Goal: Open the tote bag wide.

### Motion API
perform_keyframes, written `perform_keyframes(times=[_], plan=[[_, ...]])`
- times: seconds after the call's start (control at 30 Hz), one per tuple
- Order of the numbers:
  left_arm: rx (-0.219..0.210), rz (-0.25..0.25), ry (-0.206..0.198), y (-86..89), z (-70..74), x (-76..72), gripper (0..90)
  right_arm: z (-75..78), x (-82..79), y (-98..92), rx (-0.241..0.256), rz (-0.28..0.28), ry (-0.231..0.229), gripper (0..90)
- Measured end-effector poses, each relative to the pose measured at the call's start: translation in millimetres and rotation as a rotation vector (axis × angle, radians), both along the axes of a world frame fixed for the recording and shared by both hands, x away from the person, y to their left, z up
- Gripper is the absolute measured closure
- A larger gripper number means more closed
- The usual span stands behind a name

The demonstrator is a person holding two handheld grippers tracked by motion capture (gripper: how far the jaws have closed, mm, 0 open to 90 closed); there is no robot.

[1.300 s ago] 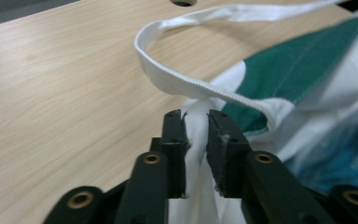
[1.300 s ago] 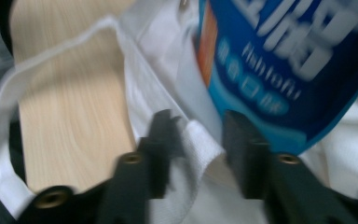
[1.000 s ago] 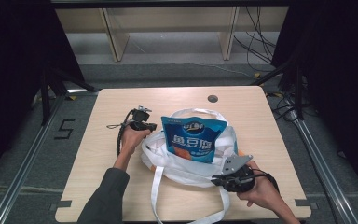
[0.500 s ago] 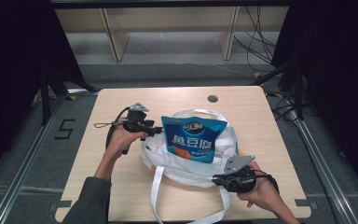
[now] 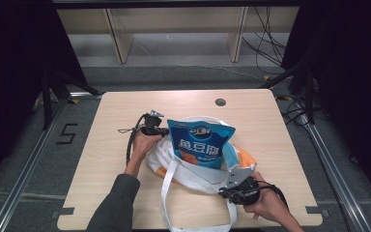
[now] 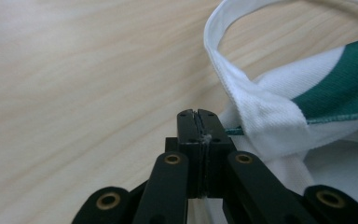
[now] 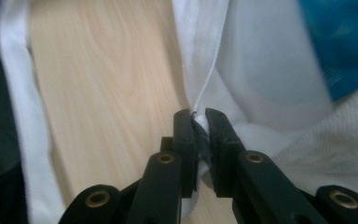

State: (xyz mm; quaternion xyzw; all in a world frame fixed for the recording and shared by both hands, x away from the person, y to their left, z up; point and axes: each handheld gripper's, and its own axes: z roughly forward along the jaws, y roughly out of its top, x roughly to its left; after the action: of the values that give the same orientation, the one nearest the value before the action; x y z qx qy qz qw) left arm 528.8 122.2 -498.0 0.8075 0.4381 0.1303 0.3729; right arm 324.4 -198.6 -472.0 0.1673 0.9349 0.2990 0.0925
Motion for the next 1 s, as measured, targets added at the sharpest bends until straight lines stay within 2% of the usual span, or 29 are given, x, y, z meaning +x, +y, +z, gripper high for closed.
perform_keyframes(times=[0.07, 0.1, 0.13, 0.17, 0.23, 0.27, 0.3, 0.33, 0.4, 0.43, 0.47, 0.53, 0.57, 0.6, 0.63, 0.67, 0.7, 0.73, 0.77, 0.8, 0.83, 0.9, 0.93, 0.97, 1.0], plan=[[0.025, -0.011, -0.015, -3.6, -2.1, -1.8, 87.5, -13.3, 1.4, 2.4, -0.010, -0.013, 0.024, 83.3], [0.047, -0.011, -0.028, -4.4, 0.3, -3.3, 86.9, -15.3, 1.5, 2.0, -0.002, -0.027, 0.037, 83.3], [0.048, -0.005, -0.034, -3.6, 2.2, -4.3, 85.1, -14.8, 3.3, 0.7, 0.014, -0.017, 0.044, 83.1], [0.044, 0.005, -0.034, -0.4, 7.2, -6.9, 81.5, -13.6, 1.8, -0.1, 0.025, -0.048, 0.069, 82.0], [0.030, -0.001, -0.066, 6.9, 17.4, -12.6, 69.6, -5.4, 2.9, -4.3, 0.071, -0.048, 0.088, 72.0], [-0.012, 0.014, -0.080, 10.3, 23.3, -17.6, 66.0, 0.8, 1.2, -6.4, 0.088, -0.074, 0.100, 66.3], [-0.061, 0.027, -0.093, 12.5, 29.0, -23.1, 62.8, 10.1, 2.2, -10.5, 0.131, -0.083, 0.073, 61.3], [-0.077, 0.027, -0.115, 14.3, 35.3, -29.7, 61.0, 22.2, 2.4, -15.0, 0.179, -0.090, 0.058, 59.9], [-0.077, -0.004, -0.151, 16.7, 48.5, -46.0, 60.0, 48.4, 2.0, -24.3, 0.279, -0.088, 0.009, 59.6], [-0.082, -0.014, -0.162, 17.2, 52.2, -52.8, 59.2, 63.4, 1.4, -29.7, 0.313, -0.116, -0.044, 59.5], [-0.065, -0.047, -0.180, 18.1, 55.7, -61.5, 59.5, 73.7, 3.0, -33.9, 0.317, -0.141, -0.093, 58.7], [-0.059, -0.066, -0.167, 17.0, 56.7, -74.5, 61.1, 88.8, 8.8, -40.4, 0.309, -0.276, -0.178, 56.8], [-0.062, -0.060, -0.173, 16.0, 56.3, -79.2, 62.3, 91.7, 12.6, -42.3, 0.294, -0.303, -0.196, 55.8], [-0.048, -0.089, -0.175, 17.9, 55.8, -82.8, 63.5, 92.3, 17.2, -42.4, 0.289, -0.330, -0.212, 55.0], [-0.075, -0.074, -0.165, 16.1, 53.0, -87.5, 65.0, 92.6, 25.2, -43.3, 0.270, -0.346, -0.226, 54.5], [-0.063, -0.092, -0.156, 16.1, 51.2, -90.4, 66.8, 89.7, 32.8, -41.4, 0.264, -0.380, -0.232, 54.4], [-0.041, -0.097, -0.161, 14.7, 49.2, -93.0, 68.7, 85.6, 39.9, -38.8, 0.250, -0.401, -0.207, 55.4], [-0.019, -0.122, -0.164, 15.4, 47.9, -93.9, 70.6, 79.6, 48.6, -35.9, 0.249, -0.415, -0.202, 62.8], [-0.021, -0.116, -0.172, 14.7, 45.2, -95.6, 73.7, 74.1, 58.0, -35.3, 0.225, -0.383, -0.220, 72.1], [-0.031, -0.119, -0.160, 14.5, 42.1, -96.6, 75.5, 68.7, 64.1, -34.1, 0.207, -0.385, -0.223, 78.9], [-0.010, -0.130, -0.159, 15.2, 38.8, -96.3, 77.4, 63.4, 70.2, -34.7, 0.177, -0.403, -0.241, 83.0], [0.032, -0.138, -0.143, 16.1, 28.4, -94.8, 80.6, 54.2, 82.0, -40.5, 0.128, -0.460, -0.280, 86.1], [0.023, -0.129, -0.142, 14.6, 23.3, -93.2, 81.6, 47.1, 88.4, -45.4, 0.110, -0.486, -0.263, 86.5], [0.026, -0.114, -0.111, 11.9, 14.0, -91.7, 82.4, 41.9, 93.9, -49.0, 0.100, -0.488, -0.275, 86.7], [0.018, -0.107, -0.105, 11.2, 10.5, -90.6, 84.5, 29.3, 101.6, -53.8, 0.076, -0.516, -0.255, 86.6]])
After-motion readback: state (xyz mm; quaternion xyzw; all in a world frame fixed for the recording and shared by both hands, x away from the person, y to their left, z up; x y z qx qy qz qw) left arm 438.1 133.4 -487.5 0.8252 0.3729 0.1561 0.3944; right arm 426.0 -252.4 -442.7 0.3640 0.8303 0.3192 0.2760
